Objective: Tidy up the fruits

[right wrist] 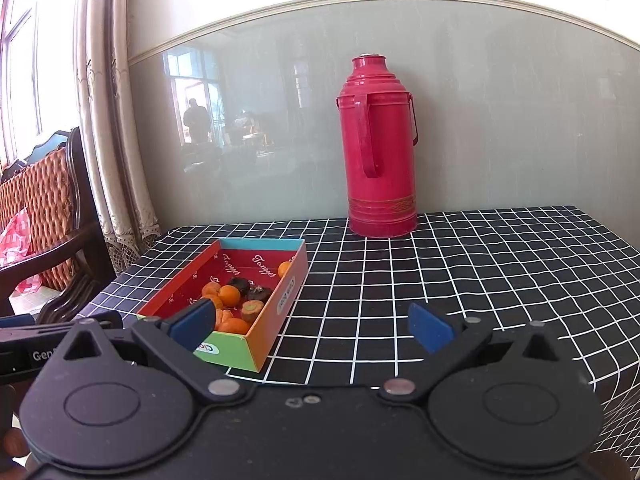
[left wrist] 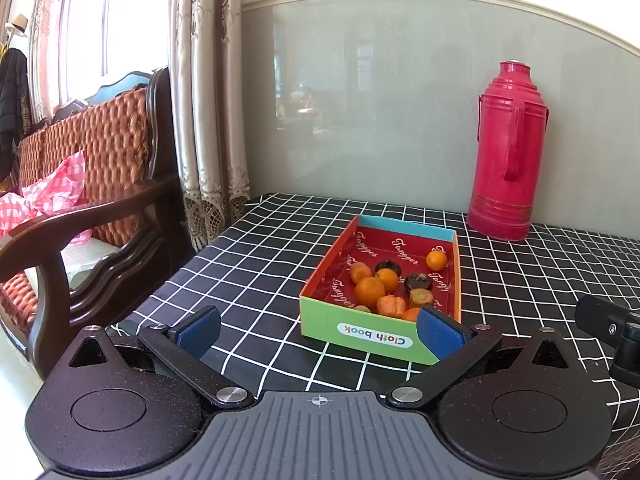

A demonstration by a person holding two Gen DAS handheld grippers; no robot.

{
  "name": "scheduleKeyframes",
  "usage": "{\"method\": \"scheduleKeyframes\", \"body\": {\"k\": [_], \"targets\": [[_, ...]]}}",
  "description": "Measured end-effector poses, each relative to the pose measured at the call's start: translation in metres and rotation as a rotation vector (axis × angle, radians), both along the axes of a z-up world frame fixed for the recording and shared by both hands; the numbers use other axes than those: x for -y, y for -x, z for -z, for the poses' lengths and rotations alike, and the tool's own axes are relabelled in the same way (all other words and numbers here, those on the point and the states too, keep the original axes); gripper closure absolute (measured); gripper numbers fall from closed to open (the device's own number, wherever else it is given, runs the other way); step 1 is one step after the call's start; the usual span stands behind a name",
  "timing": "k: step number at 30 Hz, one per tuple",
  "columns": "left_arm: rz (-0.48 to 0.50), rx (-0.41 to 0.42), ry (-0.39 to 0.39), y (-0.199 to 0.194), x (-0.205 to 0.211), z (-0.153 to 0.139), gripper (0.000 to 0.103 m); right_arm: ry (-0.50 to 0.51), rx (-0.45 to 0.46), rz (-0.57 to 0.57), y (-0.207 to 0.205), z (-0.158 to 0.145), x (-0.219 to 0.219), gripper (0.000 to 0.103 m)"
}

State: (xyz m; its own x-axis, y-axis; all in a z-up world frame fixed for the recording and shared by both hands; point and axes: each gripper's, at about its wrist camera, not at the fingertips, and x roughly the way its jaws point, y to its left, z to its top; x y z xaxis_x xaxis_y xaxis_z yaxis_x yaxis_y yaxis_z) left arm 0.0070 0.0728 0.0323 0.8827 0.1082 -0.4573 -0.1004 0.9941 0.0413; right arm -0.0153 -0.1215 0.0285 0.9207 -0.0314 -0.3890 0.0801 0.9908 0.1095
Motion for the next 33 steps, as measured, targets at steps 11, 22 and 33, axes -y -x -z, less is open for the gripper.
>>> {"method": "scheduleKeyframes", "body": {"k": [11,22,33], "targets": [[0.002,0.000,-0.006,-0.0010,0.0023,-0.0002,0.000,-0.001,0.000,-0.005,0.0002,0.0004,-0.0007,0.006],[0.018,0.003,-0.005,-0.0010,0.0034,-0.0024,0.000,0.006,0.002,-0.005,-0.0021,-0.0014,-0.0031,0.006],[0.021,0.040,0.009,-0.0022,0.0023,-0.0046,0.000,0.017,0.003,0.008,-0.0036,-0.0025,0.0004,0.006]]}}
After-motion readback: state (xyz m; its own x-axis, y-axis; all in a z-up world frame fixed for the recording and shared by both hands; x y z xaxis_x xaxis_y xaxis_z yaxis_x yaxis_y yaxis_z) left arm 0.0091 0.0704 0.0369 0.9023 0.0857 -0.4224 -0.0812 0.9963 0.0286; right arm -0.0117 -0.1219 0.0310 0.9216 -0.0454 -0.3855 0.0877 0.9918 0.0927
